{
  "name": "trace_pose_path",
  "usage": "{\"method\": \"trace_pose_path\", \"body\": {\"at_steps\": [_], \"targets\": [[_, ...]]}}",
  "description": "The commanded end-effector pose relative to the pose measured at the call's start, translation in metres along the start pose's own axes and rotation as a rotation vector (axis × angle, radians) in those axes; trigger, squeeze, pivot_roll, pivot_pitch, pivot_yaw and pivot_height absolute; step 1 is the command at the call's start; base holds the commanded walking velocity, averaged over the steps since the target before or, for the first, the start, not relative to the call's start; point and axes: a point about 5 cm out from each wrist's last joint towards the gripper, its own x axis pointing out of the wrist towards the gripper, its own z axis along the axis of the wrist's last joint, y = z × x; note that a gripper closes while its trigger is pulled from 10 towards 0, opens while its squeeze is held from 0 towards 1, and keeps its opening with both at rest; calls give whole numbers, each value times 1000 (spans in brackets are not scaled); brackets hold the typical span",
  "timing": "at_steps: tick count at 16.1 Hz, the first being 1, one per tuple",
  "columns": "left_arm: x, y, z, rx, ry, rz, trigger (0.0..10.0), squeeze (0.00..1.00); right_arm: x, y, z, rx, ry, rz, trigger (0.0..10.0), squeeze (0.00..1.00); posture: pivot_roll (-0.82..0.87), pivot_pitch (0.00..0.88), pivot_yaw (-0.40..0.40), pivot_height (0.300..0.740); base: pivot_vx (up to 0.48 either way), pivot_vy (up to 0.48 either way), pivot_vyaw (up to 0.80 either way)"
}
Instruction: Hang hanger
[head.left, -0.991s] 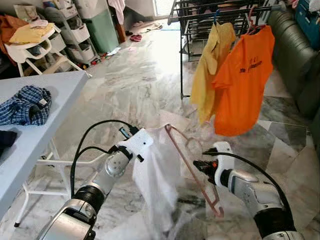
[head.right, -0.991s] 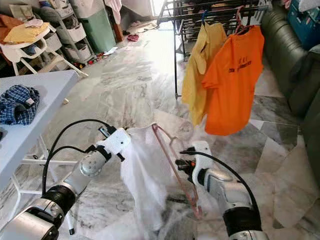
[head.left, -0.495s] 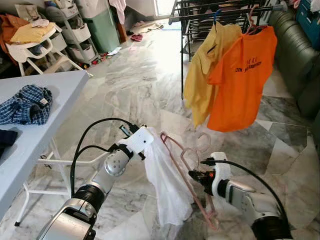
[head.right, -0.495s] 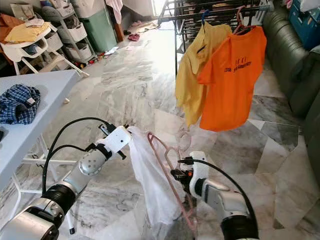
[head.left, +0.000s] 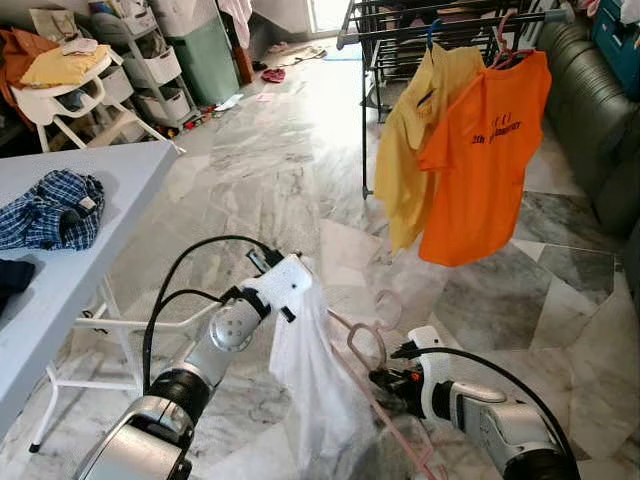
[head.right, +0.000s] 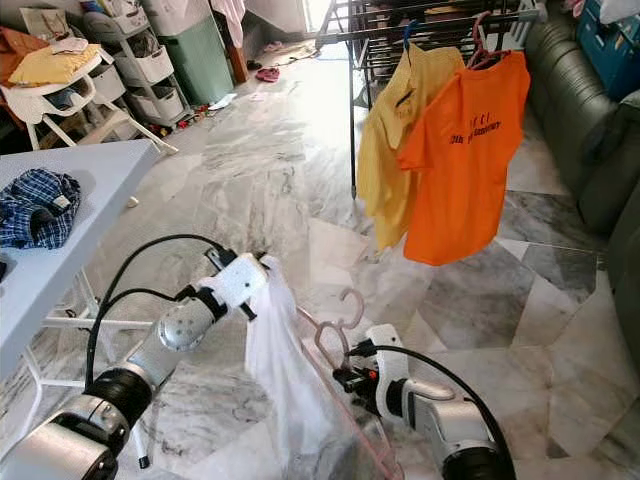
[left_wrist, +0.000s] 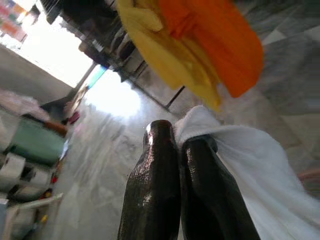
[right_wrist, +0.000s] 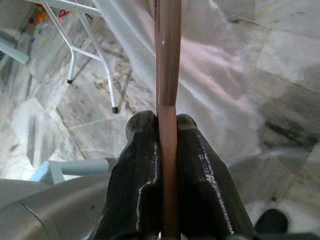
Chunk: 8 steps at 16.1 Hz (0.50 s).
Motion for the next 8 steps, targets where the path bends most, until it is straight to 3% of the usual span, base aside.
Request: {"method": "trace_pose_path", "body": {"at_steps": [1,3,5,7,8], "targets": [[-4,2,2,27,-41,-20,10000,0,3,2,2,-25,6,2,10000,0,-162,28,177,740,0,0,0],[-6,-6,9,26,-113,-85,10000,0,2,-3,2,-20,8,-28,10000,0,-164,27,172,740,0,0,0],[-7,-6,10,49,-123,-94,10000,0,4,-7,4,-1,-7,-88,10000,0,-164,27,170,740,0,0,0],[-10,3,5,36,-98,-14,10000,0,2,-18,8,102,-59,-187,10000,0,-165,28,169,740,0,0,0],[-13,5,-3,-59,-56,32,10000,0,-1,-25,12,192,-109,-240,10000,0,-165,29,167,740,0,0,0]]}}
